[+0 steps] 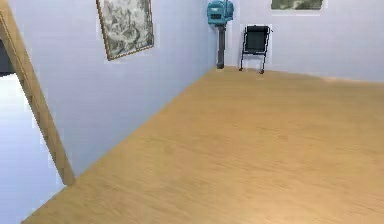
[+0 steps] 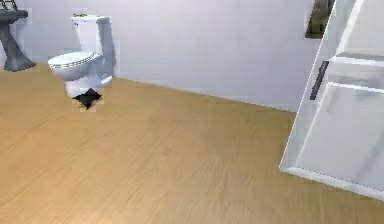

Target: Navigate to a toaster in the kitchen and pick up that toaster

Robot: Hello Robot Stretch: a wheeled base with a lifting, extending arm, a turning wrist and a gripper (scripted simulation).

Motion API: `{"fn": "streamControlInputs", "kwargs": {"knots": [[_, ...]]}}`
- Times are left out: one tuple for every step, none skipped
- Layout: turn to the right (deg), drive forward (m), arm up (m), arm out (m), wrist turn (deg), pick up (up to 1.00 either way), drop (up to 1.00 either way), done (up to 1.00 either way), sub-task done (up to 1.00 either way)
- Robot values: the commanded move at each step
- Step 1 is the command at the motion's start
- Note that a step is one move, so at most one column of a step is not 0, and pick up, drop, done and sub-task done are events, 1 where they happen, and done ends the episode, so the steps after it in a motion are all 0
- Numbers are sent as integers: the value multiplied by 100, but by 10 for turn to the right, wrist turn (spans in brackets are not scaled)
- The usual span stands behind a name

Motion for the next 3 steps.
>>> {"fn": "streamControlInputs", "kwargs": {"knots": [[-450, 0, 0, 0, 0, 0, 0, 0, 0], [-60, 0, 0, 0, 0, 0, 0, 0, 0], [0, 100, 0, 0, 0, 0, 0, 0, 0]]}}
